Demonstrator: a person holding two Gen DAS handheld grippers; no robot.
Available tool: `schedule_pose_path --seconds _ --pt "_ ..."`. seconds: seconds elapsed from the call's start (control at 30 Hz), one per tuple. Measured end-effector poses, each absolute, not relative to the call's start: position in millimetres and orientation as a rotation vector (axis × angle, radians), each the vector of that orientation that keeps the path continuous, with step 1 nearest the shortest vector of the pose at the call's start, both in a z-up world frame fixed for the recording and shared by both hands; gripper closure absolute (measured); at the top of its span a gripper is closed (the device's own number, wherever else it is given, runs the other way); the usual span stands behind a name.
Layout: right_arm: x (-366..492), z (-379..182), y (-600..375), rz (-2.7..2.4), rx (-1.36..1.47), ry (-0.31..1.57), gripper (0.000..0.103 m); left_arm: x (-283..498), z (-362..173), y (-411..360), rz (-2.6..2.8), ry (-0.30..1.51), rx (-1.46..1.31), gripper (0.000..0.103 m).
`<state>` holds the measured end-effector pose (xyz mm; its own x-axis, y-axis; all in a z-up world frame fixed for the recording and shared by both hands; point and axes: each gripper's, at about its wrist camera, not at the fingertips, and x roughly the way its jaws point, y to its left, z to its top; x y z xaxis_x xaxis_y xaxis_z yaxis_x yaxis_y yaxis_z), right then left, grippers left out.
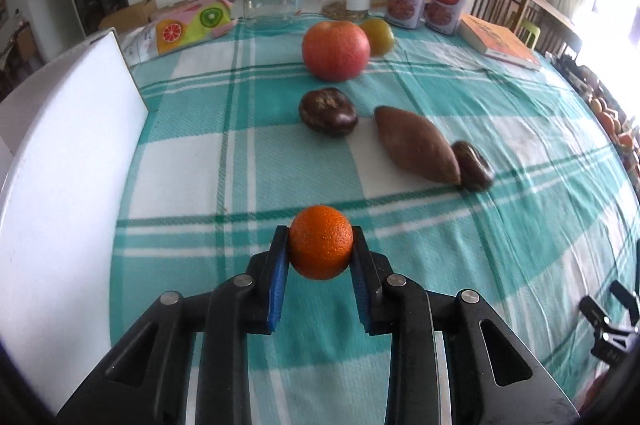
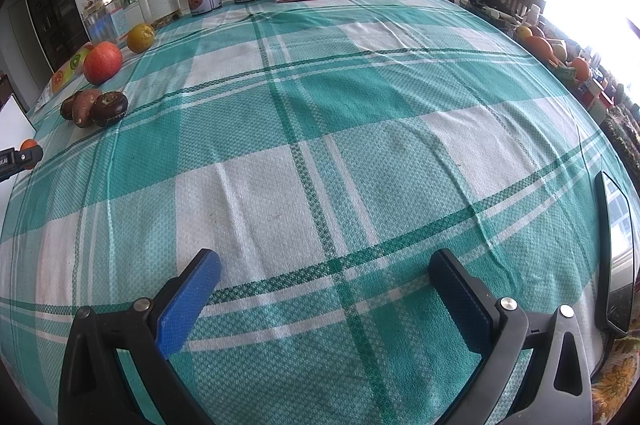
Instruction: Organize fruits
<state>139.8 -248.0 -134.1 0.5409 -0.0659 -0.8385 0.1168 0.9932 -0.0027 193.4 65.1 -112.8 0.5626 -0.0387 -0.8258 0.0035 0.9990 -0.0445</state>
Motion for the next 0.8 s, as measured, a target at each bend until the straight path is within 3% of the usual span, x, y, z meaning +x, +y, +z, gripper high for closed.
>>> schedule_pose_path --seconds 0.2,0.43,0.47,0.5,0.57,0.8 --pt "139.7 -134.1 -247.9 -0.110 0.056 0.993 0.000 129.0 -116.4 32.0 -0.108 0.978 0.064 0.074" --pt "139.7 -134.2 -248.0 -0.110 0.055 0.993 0.000 112.6 -131.3 16.7 -0.123 0.952 0.121 0.070" --pt "139.7 -134.2 -248.0 -0.110 0.055 0.993 0.000 111.6 -130.4 16.4 -0.125 0.944 0.124 0.063" --pt "139.7 -134.2 -247.9 -0.110 0.055 0.993 0.000 111.1 -129.2 16.6 -0.130 0.943 0.120 0.045" --pt "139.6 -134.2 -247.9 -0.110 0.055 0.993 0.000 109.1 -126.0 19.4 -0.128 0.928 0.105 0.025" --pt "139.7 -134.2 -247.9 -0.111 0.054 0.993 0.000 104.7 -127.3 19.8 -0.178 0.913 0.117 0.026"
